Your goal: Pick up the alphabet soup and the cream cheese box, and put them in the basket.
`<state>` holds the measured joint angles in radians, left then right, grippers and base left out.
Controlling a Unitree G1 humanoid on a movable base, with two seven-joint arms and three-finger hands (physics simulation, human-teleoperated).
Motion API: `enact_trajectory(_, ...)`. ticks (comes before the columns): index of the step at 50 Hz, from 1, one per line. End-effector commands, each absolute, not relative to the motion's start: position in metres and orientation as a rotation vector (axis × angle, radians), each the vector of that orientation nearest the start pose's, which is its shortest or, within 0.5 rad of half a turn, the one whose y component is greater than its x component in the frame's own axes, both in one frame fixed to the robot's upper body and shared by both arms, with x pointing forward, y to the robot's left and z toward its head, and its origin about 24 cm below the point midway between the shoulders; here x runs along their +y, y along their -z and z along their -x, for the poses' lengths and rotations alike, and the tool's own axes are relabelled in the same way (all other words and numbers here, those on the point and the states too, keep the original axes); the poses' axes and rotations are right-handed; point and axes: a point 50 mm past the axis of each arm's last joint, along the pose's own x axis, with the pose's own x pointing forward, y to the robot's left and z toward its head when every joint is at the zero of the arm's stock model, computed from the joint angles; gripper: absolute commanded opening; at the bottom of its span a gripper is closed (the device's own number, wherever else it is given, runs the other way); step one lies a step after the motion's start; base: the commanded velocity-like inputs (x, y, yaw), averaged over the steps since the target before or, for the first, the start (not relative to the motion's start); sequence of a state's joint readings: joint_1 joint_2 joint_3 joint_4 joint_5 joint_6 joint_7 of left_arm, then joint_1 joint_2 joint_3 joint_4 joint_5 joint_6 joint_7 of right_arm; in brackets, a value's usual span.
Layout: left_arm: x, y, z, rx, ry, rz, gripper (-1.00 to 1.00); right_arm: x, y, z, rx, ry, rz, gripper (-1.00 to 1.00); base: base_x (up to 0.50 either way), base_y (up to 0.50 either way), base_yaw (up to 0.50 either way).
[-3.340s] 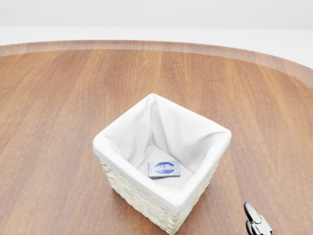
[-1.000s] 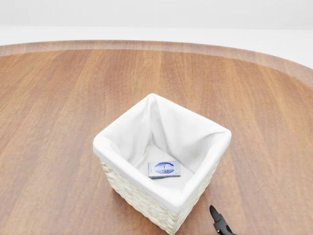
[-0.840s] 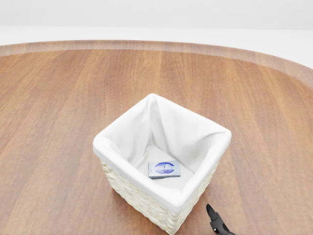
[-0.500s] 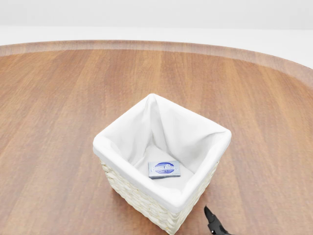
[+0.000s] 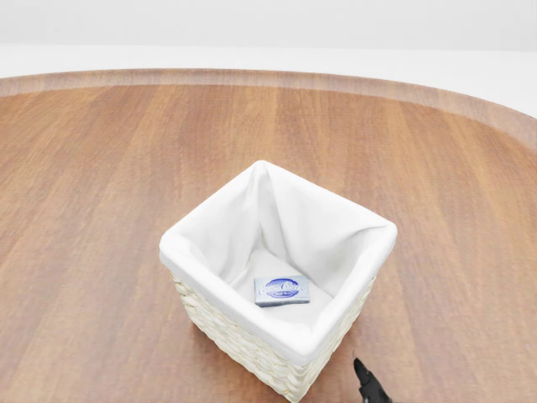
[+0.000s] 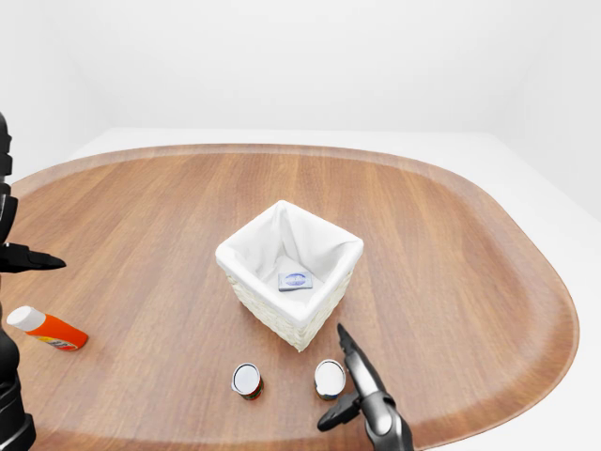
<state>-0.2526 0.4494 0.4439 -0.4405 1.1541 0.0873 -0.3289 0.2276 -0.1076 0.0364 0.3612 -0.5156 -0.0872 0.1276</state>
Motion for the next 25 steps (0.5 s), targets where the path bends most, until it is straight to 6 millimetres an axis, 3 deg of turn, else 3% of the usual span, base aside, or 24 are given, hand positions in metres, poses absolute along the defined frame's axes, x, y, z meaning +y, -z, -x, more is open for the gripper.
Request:
enact_trajectory(1, 0.2726, -0.2369, -0.2359, -0.203, -0.587, -1.529, 1.00, -0.1785, 0.1012, -0.1629, 0.637, -0.252, 0.600, 1.00, 0.00, 0.00, 0.00)
enact_trajectory(6, 0.2724, -0.2372, -0.2358, -0.205, -0.588, -1.528, 1.00, -0.1794, 0.1050, -0.1640, 0.652, -0.244, 0.615, 1.00, 0.01, 0.00, 0.00)
enact_trajectory(8, 0.2724, -0.2374, -0.2359, -0.206, -0.588, -1.529, 1.00, -0.1802, 0.1053, -0.1639, 0.653, -0.238, 0.618, -1.00, 0.01, 0.00, 0.00)
enact_trajectory(25, 0.2722, -0.2391, -0.2339, -0.213, -0.593, -1.528, 1.00, -0.1880, 0.0966, -0.1638, 0.619, -0.180, 0.599, -1.00, 0.00, 0.00, 0.00)
